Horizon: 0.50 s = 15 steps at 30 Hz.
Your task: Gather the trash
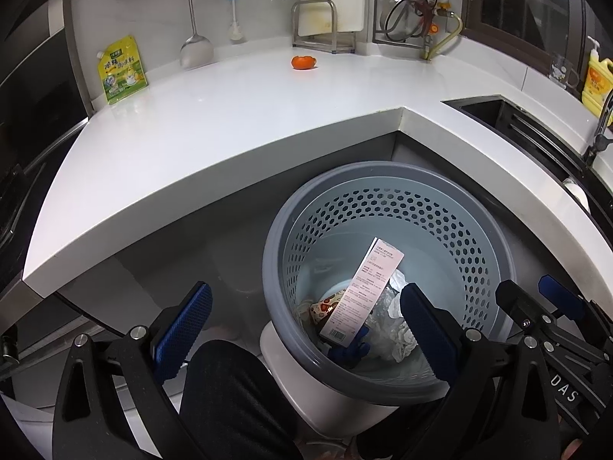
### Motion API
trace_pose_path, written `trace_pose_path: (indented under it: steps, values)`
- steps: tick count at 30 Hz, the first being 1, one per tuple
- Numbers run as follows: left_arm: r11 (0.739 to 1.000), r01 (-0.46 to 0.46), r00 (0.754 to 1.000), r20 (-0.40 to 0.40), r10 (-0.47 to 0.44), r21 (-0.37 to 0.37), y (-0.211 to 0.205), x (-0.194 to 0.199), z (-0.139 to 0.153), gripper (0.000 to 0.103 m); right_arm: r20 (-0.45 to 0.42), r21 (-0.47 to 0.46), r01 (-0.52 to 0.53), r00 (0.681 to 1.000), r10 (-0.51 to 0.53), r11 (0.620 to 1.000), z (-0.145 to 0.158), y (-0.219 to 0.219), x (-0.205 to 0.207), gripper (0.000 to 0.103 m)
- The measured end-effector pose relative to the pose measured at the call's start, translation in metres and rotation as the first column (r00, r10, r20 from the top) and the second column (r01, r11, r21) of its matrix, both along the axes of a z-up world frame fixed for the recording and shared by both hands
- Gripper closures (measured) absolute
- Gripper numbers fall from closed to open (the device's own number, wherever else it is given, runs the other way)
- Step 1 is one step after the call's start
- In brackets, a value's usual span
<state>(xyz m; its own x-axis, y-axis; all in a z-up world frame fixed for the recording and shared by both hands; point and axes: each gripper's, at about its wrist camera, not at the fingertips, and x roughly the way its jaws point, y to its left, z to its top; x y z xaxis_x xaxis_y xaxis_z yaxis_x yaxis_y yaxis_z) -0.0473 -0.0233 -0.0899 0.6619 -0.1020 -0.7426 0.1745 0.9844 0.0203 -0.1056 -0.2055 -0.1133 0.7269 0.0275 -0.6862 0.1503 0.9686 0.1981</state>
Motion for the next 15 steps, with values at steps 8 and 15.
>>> trace_pose_path:
  steps: [8, 15]
  values:
    - [1.000, -0.011, 1.000, -0.006, 0.011, -0.001, 0.0010, 0.0008, -0.0007, 0.006, -0.002, 0.002, -0.002, 1.000, 0.002, 1.000, -0.0009, -0.0004, 0.0003, 0.029]
    - [1.000, -0.010, 1.000, -0.001, 0.010, 0.002, 0.0008, 0.0004, -0.0010, 0.006, -0.007, -0.004, -0.007, 1.000, 0.007, 1.000, -0.0034, 0.0012, 0.0014, 0.029]
